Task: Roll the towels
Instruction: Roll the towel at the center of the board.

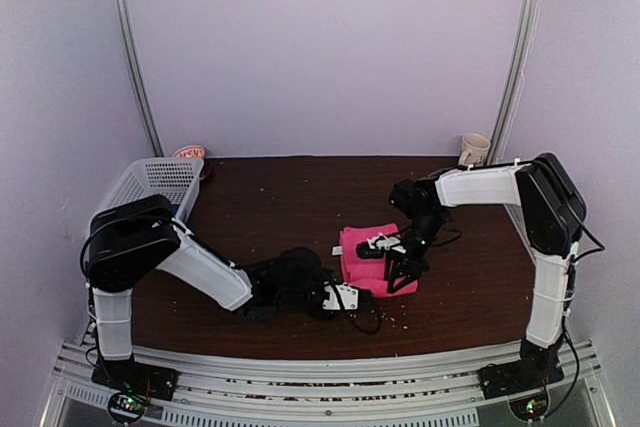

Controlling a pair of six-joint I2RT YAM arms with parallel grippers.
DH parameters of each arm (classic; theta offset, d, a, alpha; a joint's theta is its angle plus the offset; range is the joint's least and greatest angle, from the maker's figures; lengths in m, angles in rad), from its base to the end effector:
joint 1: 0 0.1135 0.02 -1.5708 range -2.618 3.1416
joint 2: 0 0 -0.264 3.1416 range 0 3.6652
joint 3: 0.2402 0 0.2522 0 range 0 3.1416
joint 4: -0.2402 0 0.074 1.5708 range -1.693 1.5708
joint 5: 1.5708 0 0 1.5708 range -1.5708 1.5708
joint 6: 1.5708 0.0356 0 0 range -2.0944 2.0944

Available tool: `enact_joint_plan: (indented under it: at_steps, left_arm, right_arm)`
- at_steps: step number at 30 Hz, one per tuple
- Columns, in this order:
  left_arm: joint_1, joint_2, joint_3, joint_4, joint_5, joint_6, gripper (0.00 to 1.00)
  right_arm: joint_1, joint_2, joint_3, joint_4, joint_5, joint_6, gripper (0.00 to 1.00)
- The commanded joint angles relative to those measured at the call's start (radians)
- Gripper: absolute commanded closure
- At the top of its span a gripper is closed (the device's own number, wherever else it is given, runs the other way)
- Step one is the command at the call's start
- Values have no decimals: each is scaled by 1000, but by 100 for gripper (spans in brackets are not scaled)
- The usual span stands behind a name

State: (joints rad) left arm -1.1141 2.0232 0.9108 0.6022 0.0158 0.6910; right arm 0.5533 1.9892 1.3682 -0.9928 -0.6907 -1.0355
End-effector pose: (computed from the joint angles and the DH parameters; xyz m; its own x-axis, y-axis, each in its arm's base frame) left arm 0.1729 -0.3532 0.1043 0.4098 0.6109 -0.6774 0.8335 0.0509 0.5502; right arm 0.2918 0.2069 0.1596 -0.1052 -0.8442 -0.5255 -0.9258 -0.1097 0.3616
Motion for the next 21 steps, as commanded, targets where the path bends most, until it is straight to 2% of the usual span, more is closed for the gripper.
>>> enact_joint_plan:
  at_steps: [1, 7, 12, 21]
  left_arm:
    - [-5, -30, 11, -63, 41, -85, 100]
    - [15, -28, 65, -168, 77, -202, 100]
    - [38, -30, 110, -235, 146, -284, 100]
    - [121, -10, 226, -348, 365, -430, 100]
  right_arm:
    - [-12, -96, -17, 5, 42, -21, 57]
    - [-11, -237, -108, 89, 84, -51, 43]
    - [-11, -405, -295, 251, 108, -101, 34]
    - [6, -672, -626, 605, 130, -212, 28]
